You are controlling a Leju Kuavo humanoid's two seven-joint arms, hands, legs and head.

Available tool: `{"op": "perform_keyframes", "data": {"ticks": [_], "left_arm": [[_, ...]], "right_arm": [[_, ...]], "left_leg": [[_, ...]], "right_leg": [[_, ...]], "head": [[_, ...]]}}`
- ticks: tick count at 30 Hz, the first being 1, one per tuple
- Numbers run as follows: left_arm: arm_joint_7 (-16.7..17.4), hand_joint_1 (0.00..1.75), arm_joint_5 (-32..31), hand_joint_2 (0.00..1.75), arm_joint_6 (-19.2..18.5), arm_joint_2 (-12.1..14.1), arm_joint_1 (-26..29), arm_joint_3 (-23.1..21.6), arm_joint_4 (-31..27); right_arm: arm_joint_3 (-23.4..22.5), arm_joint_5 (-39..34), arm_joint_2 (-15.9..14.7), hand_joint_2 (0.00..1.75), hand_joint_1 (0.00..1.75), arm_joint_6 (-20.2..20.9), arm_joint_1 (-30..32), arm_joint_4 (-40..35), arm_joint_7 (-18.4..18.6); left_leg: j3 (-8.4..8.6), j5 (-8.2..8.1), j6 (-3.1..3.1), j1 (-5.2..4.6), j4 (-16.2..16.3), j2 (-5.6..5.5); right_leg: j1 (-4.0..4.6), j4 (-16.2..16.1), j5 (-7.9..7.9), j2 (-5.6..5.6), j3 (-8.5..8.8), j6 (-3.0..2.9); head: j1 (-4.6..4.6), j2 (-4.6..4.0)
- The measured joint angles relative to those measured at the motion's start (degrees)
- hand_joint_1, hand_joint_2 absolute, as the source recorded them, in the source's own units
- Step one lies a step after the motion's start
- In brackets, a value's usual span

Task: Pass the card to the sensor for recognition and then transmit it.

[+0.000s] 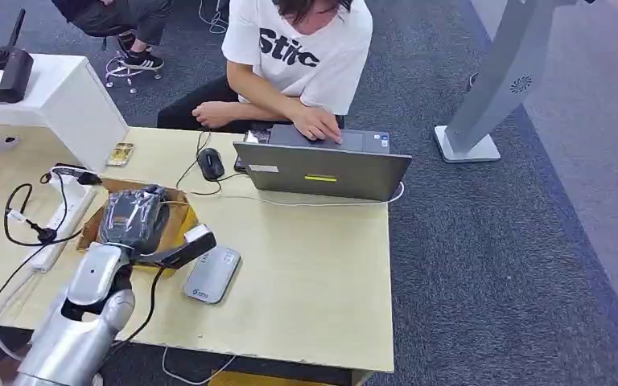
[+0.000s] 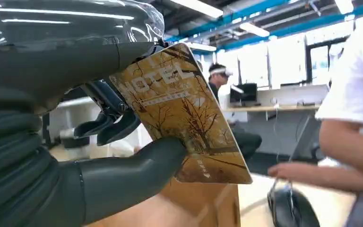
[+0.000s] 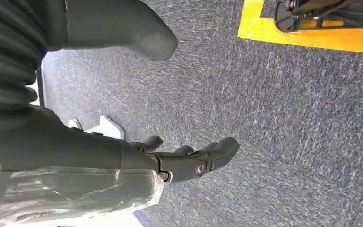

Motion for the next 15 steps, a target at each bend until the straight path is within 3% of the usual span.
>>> {"op": "perform_keyframes", "data": {"ticks": [9, 15], "left_arm": [[0.55, 1.75, 1.46, 1.75, -1.84, 6.16, -3.48, 2.32, -4.5], [1.07, 1.75, 2.86, 1.75, -1.53, 8.52, -3.61, 4.79, -4.5]], "right_arm": [[-1.25, 0.31, 0.02, 1.75, 0.0, -0.24, 0.11, 0.02, -0.52], [-1.79, 0.52, 0.02, 1.75, 0.0, -0.94, 0.13, 0.02, -0.15]], "left_leg": [[0.0, 0.0, 0.0, 0.0, -0.01, 0.02], [-0.01, 0.0, 0.0, 0.0, -0.01, 0.0]], "right_leg": [[0.0, 0.01, 0.0, 0.03, -0.01, 0.0], [0.0, 0.01, 0.0, 0.03, 0.0, 0.0]], "head": [[0.02, 0.0], [0.02, 0.0]]}}
